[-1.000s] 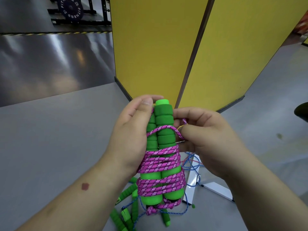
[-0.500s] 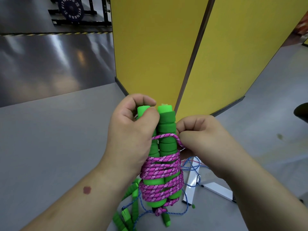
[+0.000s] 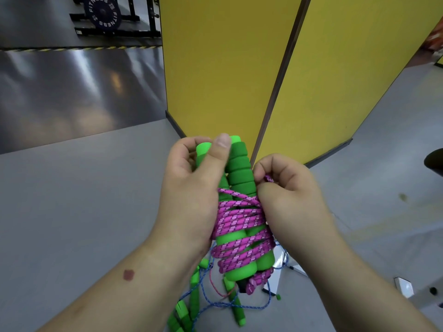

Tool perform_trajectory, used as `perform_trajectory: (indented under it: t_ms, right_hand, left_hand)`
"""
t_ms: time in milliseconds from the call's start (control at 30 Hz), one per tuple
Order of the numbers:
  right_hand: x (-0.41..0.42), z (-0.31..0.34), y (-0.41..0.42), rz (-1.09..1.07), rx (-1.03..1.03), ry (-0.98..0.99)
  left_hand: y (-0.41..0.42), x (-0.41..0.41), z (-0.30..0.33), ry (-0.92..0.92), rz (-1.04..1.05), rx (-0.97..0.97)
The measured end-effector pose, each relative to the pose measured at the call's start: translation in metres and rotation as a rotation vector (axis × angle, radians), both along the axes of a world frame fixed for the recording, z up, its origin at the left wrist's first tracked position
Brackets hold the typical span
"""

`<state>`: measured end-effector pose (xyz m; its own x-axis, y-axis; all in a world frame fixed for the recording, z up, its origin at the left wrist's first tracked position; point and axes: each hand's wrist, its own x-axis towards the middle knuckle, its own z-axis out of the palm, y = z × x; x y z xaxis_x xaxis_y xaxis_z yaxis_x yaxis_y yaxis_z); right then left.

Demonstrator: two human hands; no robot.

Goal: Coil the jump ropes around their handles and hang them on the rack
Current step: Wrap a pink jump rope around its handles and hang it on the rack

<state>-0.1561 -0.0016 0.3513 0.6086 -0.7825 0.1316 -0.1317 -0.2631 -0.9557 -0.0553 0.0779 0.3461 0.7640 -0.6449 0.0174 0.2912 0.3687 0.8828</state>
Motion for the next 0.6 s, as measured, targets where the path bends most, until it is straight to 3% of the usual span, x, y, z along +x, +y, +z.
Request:
perform_trajectory:
  t_ms: [100, 200, 333, 433, 600]
  right_hand:
    - [-0.004, -0.001, -0.001, -0.055, -0.141, 0.021]
    - [-0.005, 0.003, -0.002, -0.019, -0.129, 0.017]
    - [-0.01, 0.014, -0.022, -0.043, 0.098, -0.084]
    - [-0.012, 0.017, -0.031, 0.019, 0.336, -0.161]
    - [-0.015, 0.015, -0.037, 0.127, 0.614, -0.145]
  left_hand:
    - [-0.001, -0.008, 0.001, -0.044, -0.092, 0.073]
    - [0.0, 0.001, 0.007, 0.03, -0.193, 0.052]
    - [0.007, 0.013, 0.012, -0.008, -0.364, 0.059]
    - [0.009, 0.012, 0.007, 0.062, -0.457, 0.01]
    - [0.007, 0.012, 0.001, 0.057, -0.463, 0.012]
